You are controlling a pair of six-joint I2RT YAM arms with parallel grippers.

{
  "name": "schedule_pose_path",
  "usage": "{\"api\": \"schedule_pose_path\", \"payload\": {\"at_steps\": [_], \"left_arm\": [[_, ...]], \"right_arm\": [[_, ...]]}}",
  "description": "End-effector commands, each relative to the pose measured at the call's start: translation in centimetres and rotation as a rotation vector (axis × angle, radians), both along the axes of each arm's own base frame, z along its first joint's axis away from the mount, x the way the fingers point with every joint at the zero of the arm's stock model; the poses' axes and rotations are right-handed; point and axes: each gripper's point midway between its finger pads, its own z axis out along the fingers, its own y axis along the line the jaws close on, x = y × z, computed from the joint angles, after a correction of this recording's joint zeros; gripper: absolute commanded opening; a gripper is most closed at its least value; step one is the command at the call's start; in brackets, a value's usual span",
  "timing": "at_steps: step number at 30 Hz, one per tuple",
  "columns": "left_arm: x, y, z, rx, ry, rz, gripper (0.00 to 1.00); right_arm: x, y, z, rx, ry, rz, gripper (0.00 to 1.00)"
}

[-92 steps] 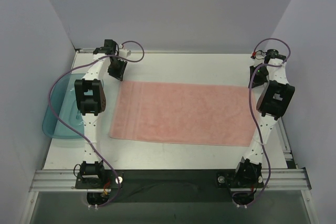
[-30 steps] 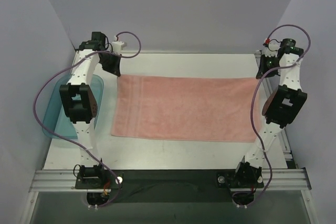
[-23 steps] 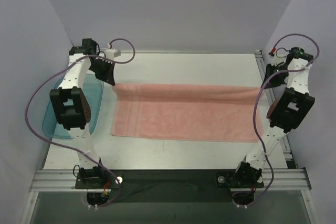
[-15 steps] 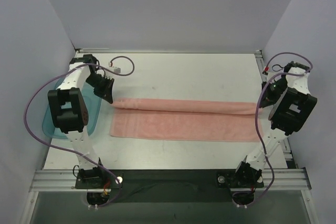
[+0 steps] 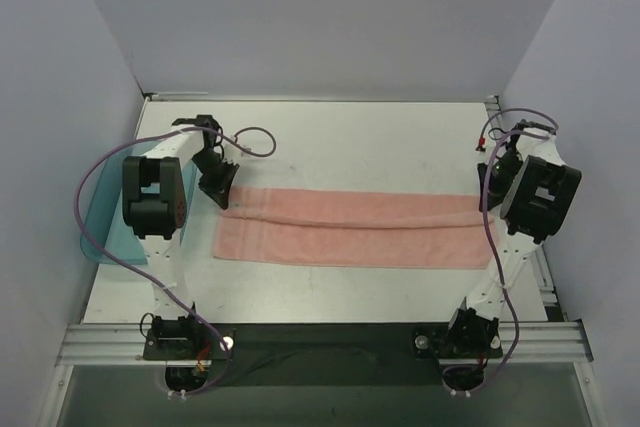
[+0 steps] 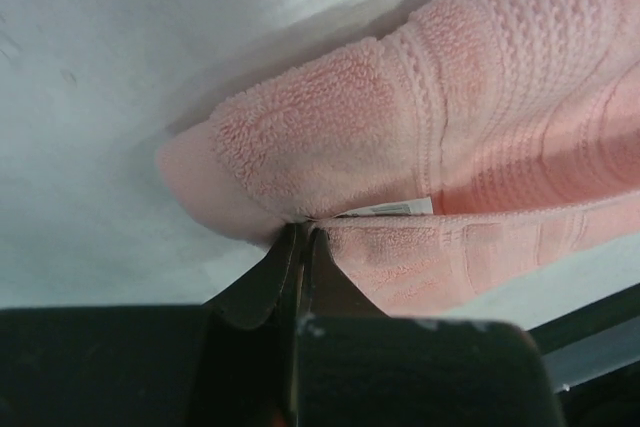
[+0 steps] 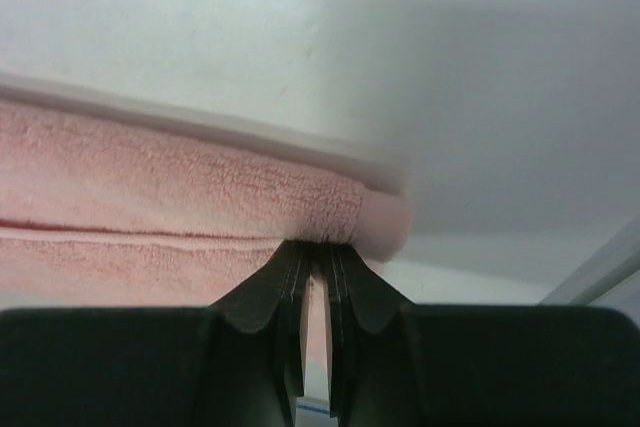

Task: Roll the towels
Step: Fold the towel

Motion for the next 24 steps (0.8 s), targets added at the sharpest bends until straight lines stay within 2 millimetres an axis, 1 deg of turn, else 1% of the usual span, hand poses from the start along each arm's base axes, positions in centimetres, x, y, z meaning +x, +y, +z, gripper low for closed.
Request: {"api": "schedule_pose_path", "payload": {"at_steps": [1, 2, 3, 4, 6, 8, 9, 10, 12, 13, 15, 16, 18, 19, 20, 21, 22, 24], "left_arm": [[4.1, 0.4, -1.3, 0.07, -0.095, 0.038, 0.0], [4.4, 0.7, -1.3, 0.081, -0.097, 0.043, 0.0], [5.1, 0.9, -1.2, 0.089, -0.112, 0.047, 0.0], [5.3, 1.4, -1.2, 0.101, -0.114, 0.051, 0.0], [5.6, 1.8, -0.8, 0.095, -0.122, 0.054, 0.0], [5.9, 1.7, 0.2, 0.076, -0.141, 0.053, 0.0], [5.7, 1.5, 0.6, 0.064, -0.136, 0.046, 0.0], [5.9, 1.2, 1.7, 0.049, -0.157, 0.042, 0.0], [5.7, 0.9, 2.8, 0.029, -0.169, 0.04, 0.0], [5.8, 0.7, 4.0, 0.02, -0.195, 0.037, 0.0], [5.5, 0.5, 5.1, -0.001, -0.204, 0.046, 0.0], [5.4, 0.3, 6.2, -0.015, -0.221, 0.052, 0.0], [4.9, 0.2, 7.2, -0.036, -0.221, 0.053, 0.0], [4.7, 0.1, 8.1, -0.041, -0.236, 0.051, 0.0], [4.4, 0.2, 8.5, -0.042, -0.238, 0.048, 0.0], [4.0, 0.3, 8.8, -0.038, -0.235, 0.037, 0.0], [3.8, 0.5, 9.6, -0.037, -0.252, 0.034, 0.0], [3.2, 0.9, 10.1, -0.033, -0.251, 0.024, 0.0]], "right_arm": [[1.9, -2.3, 0.1, -0.087, -0.007, -0.047, 0.0], [2.2, -2.5, -0.1, -0.094, -0.004, -0.048, 0.0], [2.5, -2.6, 0.0, -0.098, -0.01, -0.054, 0.0], [2.8, -2.7, 0.0, -0.101, -0.015, -0.053, 0.0], [3.0, -2.7, 0.4, -0.101, -0.029, -0.052, 0.0], [3.1, -2.6, 1.2, -0.099, -0.044, -0.051, 0.0], [3.2, -2.4, 1.5, -0.092, -0.056, -0.051, 0.0], [3.3, -2.5, 2.4, -0.095, -0.081, -0.053, 0.0], [3.3, -2.3, 3.4, -0.081, -0.1, -0.055, 0.0], [3.3, -2.3, 4.4, -0.084, -0.125, -0.059, 0.0], [3.0, -1.9, 5.4, -0.071, -0.135, -0.053, 0.0], [2.8, -1.9, 6.4, -0.07, -0.155, -0.055, 0.0], [2.3, -1.8, 7.6, -0.074, -0.174, -0.049, 0.0], [1.8, -1.9, 7.9, -0.077, -0.17, -0.05, 0.0], [1.6, -2.1, 8.2, -0.077, -0.173, -0.049, 0.0], [1.3, -2.3, 8.8, -0.083, -0.186, -0.05, 0.0], [0.8, -2.2, 8.9, -0.078, -0.176, -0.052, 0.0], [-0.1, -3.0, 9.6, -0.095, -0.177, -0.049, 0.0]]}}
